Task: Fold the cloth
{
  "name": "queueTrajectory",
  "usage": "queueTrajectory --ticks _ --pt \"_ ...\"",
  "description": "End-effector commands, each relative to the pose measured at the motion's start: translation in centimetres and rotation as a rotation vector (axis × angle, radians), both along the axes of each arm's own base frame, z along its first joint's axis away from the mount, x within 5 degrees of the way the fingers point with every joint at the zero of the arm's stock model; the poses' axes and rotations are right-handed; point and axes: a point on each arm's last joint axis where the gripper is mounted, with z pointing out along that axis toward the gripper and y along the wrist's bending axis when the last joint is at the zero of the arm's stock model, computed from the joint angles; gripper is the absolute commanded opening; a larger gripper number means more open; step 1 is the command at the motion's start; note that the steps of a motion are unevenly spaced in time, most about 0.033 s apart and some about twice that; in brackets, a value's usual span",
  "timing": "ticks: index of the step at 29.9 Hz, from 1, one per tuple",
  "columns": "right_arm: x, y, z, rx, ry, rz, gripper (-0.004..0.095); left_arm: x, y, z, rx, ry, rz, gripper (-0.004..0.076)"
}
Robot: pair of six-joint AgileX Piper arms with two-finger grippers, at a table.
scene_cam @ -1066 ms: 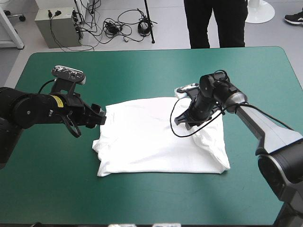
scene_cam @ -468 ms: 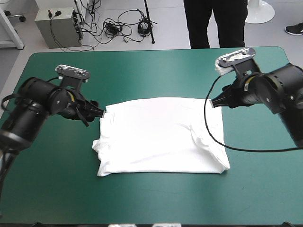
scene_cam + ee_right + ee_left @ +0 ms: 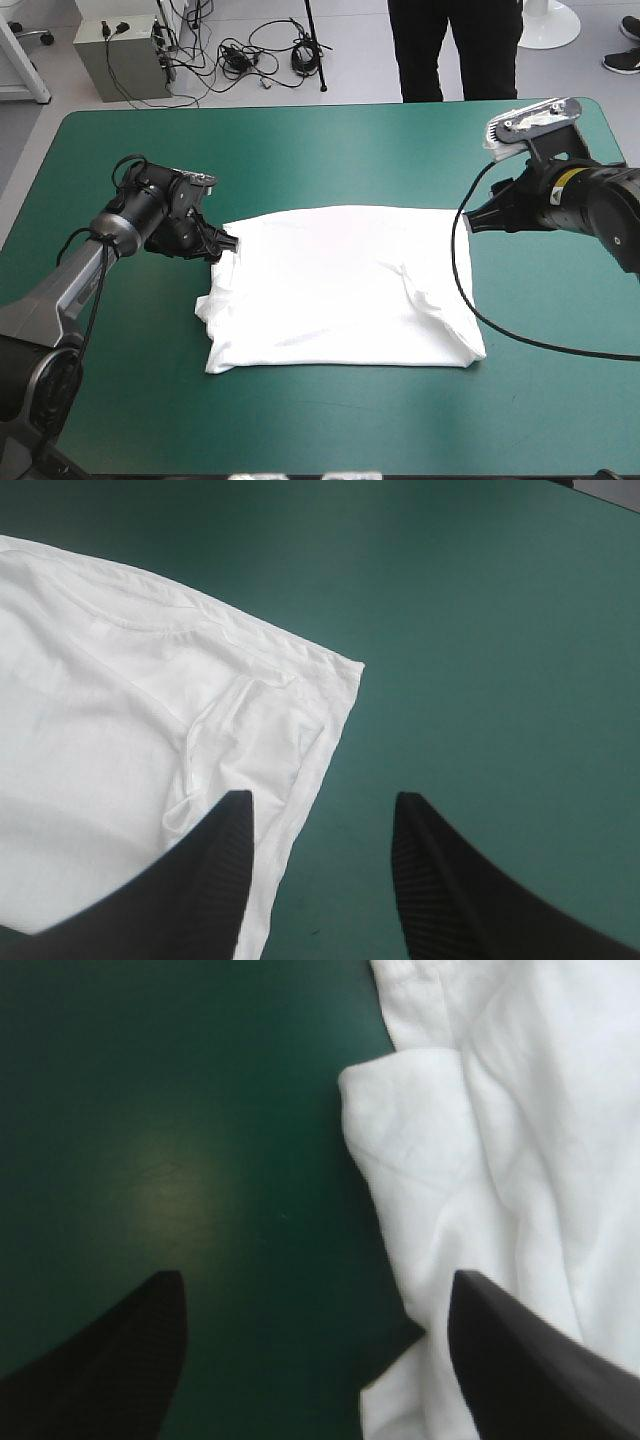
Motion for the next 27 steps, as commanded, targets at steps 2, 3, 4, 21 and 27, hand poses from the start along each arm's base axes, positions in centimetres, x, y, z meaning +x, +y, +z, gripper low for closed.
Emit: queueTrajectory --ticks 2,3,4,21,27 --pt "-0.9 -0.5 1.2 0.009 -0.050 -0.002 0.0424 1.1 -0.2 0.0 -0.062 -0.046 0.005 0.0532" --pt "-0.9 -0.5 1.2 0.013 -0.049 0.001 0.0424 1.4 -0.3 -0.4 -0.068 -0.043 0.006 0.0532" --pt "-0.9 -0.4 1.2 0.017 -0.047 0.003 0.0424 1.6 -0.4 -0.8 -0.071 -0.039 0.006 0.0532" --pt "-1.0 -0.2 1.2 0.032 -0.040 0.014 0.0420 3.2 -1.2 -4.2 -0.086 -0.001 0.004 0.0119" --pt "-1.0 -0.2 1.2 0.032 -0.040 0.014 0.0418 3.0 -1.6 -1.8 -0.139 -0.017 0.012 -0.0009"
